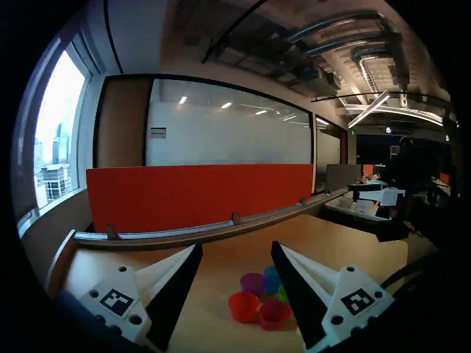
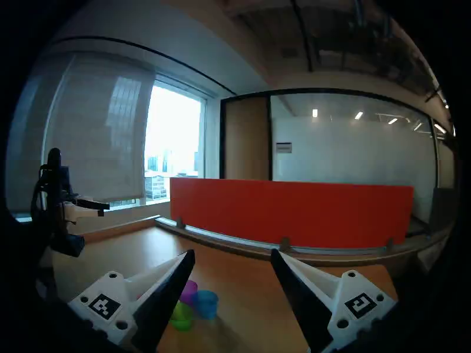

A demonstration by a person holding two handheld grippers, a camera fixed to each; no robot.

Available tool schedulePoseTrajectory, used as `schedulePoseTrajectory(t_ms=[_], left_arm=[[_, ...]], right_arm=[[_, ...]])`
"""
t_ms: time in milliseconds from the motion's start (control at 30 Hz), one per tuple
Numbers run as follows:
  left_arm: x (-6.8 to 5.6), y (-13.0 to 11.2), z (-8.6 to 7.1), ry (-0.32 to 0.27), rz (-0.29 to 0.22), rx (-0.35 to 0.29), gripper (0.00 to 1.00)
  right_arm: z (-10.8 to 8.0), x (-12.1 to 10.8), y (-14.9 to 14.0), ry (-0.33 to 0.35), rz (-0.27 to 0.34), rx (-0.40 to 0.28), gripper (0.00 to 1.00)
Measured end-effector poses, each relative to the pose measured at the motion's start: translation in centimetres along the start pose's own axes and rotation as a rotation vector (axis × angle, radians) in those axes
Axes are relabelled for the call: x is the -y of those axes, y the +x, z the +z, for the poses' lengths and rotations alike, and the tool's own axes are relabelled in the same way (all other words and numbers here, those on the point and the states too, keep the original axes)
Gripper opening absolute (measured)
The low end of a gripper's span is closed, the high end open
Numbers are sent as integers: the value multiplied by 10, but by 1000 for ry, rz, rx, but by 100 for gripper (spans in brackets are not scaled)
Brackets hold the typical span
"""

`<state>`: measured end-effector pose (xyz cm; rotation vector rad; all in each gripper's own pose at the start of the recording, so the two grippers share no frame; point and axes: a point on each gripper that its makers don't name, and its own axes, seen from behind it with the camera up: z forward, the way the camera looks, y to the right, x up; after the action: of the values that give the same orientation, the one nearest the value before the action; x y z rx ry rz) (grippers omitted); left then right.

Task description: Pour water

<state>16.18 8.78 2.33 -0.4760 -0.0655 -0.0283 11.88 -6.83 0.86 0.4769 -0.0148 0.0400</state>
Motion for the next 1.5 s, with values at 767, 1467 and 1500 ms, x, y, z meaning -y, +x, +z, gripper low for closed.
schedulePoseTrajectory(t_ms=[767,1467,1500], left_arm=[[-28,-2,15,-137,29,30,86],[-48,-35,28,-269,96,160,86],[-49,-37,29,-276,101,165,86]], right_arm=[[12,21,-6,116,-14,42,100],[24,24,-21,155,-96,118,100],[25,25,-23,158,-100,123,100]])
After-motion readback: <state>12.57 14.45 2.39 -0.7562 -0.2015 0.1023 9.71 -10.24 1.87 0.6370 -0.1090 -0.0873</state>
